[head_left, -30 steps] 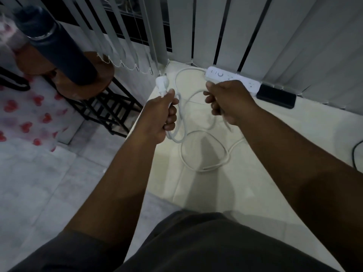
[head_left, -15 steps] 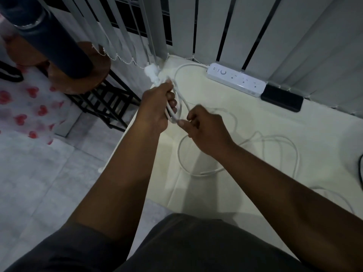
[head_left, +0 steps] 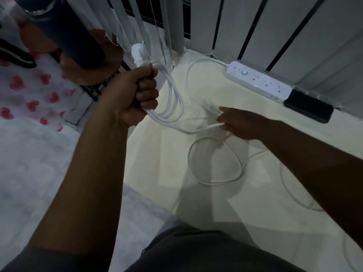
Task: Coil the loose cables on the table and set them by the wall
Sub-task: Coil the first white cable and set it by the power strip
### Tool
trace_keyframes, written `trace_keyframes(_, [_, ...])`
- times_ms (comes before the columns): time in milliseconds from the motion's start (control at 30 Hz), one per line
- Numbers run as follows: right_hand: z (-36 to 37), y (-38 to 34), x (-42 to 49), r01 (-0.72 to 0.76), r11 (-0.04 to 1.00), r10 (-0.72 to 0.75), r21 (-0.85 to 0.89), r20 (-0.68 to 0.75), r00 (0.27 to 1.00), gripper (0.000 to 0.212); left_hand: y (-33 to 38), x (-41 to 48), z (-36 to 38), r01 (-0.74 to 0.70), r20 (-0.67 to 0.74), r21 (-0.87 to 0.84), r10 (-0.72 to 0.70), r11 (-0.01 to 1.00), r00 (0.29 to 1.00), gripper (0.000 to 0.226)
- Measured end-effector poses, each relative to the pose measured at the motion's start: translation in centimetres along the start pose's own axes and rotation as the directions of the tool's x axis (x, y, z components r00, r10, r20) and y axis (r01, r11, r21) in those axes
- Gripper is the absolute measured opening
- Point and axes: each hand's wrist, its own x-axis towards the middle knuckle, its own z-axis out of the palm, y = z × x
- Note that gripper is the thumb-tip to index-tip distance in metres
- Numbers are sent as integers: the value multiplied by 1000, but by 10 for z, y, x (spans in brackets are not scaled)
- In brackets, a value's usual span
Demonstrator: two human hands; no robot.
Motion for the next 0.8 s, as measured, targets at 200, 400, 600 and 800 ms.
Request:
trace_keyframes(200, [-57,-4,34,-68,964,112,259,-161,980,33,-13,7,-11,54,-76,105,-46,993,996,25])
trace_keyframes(400, [-93,-39,84,-177,852,384,493,-357,852,31,-43,34,1,73,-222,90,-52,993,974,21])
trace_keyframes(600, [-107,-74,104,-189,580,494,793,-157,855,26,-69,82,19,114,-366,-120,-150,986,918,28])
trace_keyframes(800, [-94,-84,86,-56,661,407,748,-295,864,26,-70,113,30,-62,-415,-290,-67,955,907,42])
